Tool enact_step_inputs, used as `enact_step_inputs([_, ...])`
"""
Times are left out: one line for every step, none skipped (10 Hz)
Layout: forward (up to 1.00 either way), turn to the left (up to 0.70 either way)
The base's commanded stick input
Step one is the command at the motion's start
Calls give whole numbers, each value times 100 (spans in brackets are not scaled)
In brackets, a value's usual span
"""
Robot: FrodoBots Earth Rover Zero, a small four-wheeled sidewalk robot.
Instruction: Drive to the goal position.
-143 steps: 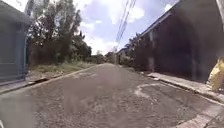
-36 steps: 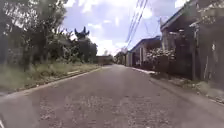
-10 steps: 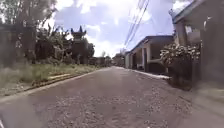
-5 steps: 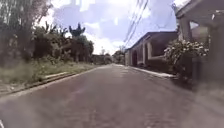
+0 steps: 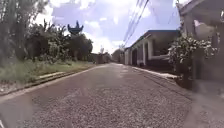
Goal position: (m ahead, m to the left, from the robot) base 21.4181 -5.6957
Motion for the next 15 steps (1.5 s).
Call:
enact_step_inputs([70, 0])
enact_step_inputs([70, 0])
enact_step_inputs([70, 0])
enact_step_inputs([70, 0])
enact_step_inputs([70, 0])
enact_step_inputs([70, 0])
enact_step_inputs([70, 0])
enact_step_inputs([70, 0])
enact_step_inputs([70, 0])
enact_step_inputs([70, 0])
enact_step_inputs([70, 0])
enact_step_inputs([70, 0])
enact_step_inputs([70, 0])
enact_step_inputs([70, 0])
enact_step_inputs([70, 0])
